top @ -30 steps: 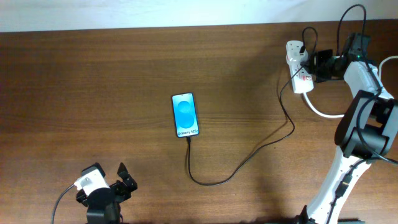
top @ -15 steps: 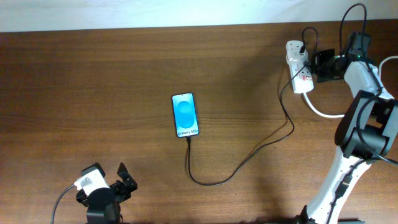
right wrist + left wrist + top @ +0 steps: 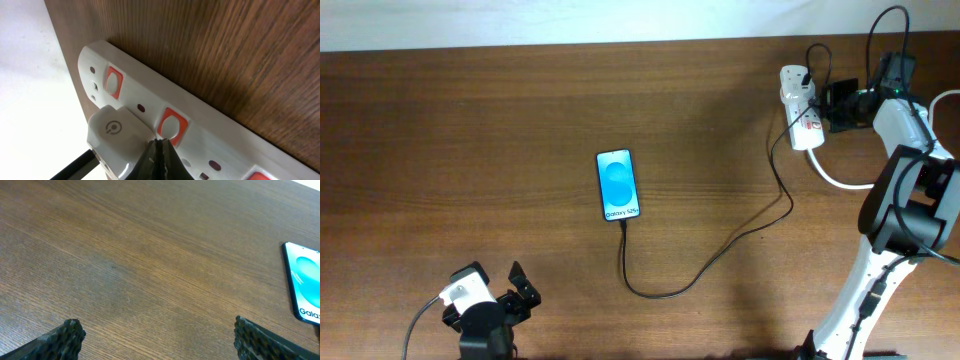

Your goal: Plug charger to phone and switch on socket

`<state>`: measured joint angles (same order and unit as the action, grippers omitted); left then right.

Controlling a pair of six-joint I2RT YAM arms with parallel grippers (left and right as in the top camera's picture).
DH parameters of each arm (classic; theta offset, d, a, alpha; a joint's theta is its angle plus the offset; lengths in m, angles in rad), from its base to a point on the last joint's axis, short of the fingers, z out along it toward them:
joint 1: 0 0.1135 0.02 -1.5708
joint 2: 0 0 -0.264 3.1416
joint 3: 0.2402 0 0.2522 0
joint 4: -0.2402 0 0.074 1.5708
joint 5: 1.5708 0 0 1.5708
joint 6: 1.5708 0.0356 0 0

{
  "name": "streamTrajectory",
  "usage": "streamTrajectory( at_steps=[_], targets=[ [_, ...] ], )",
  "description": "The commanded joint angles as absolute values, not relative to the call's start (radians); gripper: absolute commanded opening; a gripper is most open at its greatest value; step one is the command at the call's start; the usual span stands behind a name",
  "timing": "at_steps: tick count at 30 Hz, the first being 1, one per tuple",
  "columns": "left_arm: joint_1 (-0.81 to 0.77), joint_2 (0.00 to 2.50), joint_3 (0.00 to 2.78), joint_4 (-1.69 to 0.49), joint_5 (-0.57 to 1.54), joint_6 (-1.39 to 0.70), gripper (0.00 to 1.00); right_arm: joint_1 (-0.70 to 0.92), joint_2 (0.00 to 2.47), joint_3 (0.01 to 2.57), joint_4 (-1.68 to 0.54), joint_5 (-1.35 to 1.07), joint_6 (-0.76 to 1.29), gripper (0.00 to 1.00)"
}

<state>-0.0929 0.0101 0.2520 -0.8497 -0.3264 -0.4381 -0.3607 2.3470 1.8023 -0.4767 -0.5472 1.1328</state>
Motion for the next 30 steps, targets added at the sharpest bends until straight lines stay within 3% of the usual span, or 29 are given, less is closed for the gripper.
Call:
streamTrajectory(
  at_steps=[1,30],
  targets=[
    [-0.091,0.007,0.251,-0.851,-0.337,-0.440,0.99,-0.347,2.382,1.797,-0.472,-0.562,1.123,0.04],
    [-0.091,0.007,0.251,-0.852,-0.337,-0.440,0.99,-0.376,2.355,1.814,-0.501,-0.616,1.088,0.04]
  ],
)
